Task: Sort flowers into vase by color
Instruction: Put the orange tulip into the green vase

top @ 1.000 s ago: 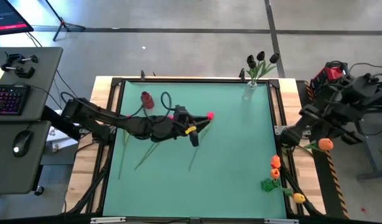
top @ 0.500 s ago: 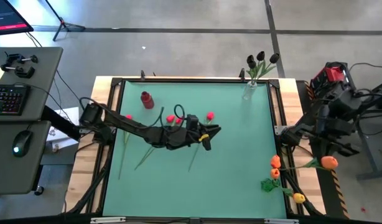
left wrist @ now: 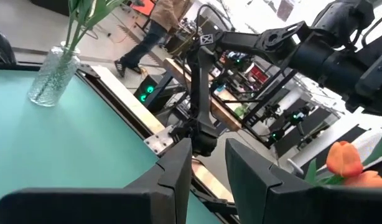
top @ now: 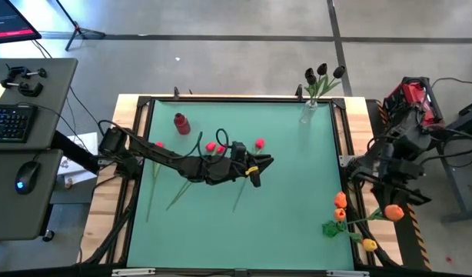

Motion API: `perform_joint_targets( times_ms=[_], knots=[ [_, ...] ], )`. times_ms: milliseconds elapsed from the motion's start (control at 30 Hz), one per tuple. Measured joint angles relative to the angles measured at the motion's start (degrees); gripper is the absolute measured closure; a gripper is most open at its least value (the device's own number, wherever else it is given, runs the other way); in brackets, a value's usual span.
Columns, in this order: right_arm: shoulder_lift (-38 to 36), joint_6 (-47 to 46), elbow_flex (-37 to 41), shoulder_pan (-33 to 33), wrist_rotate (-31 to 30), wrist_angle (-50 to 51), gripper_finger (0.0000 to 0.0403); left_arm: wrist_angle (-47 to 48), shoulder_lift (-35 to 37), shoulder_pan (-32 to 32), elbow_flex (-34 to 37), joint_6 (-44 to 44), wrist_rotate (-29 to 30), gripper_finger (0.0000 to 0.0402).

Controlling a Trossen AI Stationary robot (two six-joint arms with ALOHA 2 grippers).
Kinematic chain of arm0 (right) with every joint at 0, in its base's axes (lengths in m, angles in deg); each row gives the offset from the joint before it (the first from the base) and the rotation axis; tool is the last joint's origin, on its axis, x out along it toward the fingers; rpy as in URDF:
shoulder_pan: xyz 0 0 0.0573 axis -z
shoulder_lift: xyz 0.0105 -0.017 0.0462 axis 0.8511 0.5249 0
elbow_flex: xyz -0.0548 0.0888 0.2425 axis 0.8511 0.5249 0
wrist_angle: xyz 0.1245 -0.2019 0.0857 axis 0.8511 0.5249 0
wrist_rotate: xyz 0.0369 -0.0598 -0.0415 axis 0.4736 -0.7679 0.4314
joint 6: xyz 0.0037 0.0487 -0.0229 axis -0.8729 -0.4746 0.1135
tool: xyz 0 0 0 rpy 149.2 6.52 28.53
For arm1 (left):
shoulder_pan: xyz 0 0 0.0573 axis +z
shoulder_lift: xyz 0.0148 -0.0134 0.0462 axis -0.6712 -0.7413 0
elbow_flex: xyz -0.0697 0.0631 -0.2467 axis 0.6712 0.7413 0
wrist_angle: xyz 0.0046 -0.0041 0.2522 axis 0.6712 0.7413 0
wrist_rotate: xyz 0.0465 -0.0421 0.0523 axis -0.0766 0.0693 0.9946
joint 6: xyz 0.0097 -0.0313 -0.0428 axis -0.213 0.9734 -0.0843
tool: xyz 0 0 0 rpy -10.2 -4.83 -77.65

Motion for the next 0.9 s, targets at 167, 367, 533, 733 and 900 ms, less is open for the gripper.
perform_joint_targets(
  times_ms=[167,367,533,733,900],
  knots=[
    [1.2,-0.2,1.8,0.0,-0.2,-2.8,0.0403,0.0,0.0,0.0,0.0,0.0,-1.9,0.0317],
    [2.2,-2.7,4.2,0.0,0.0,-2.6,0.0403,0.0,0.0,0.0,0.0,0.1,-2.1,0.0317],
    [2.3,-7.5,7.1,0.0,0.3,-2.5,0.0403,-0.1,0.0,0.0,0.0,0.2,-3.3,0.0317],
    [2.2,-11.7,8.1,0.0,0.3,-4.9,0.0403,-0.1,0.0,0.0,0.0,1.1,-3.6,0.0317],
    [2.1,-15.4,8.1,0.0,0.3,-5.0,0.0399,-0.5,0.0,0.0,0.0,1.1,-3.6,0.0317]
  ],
)
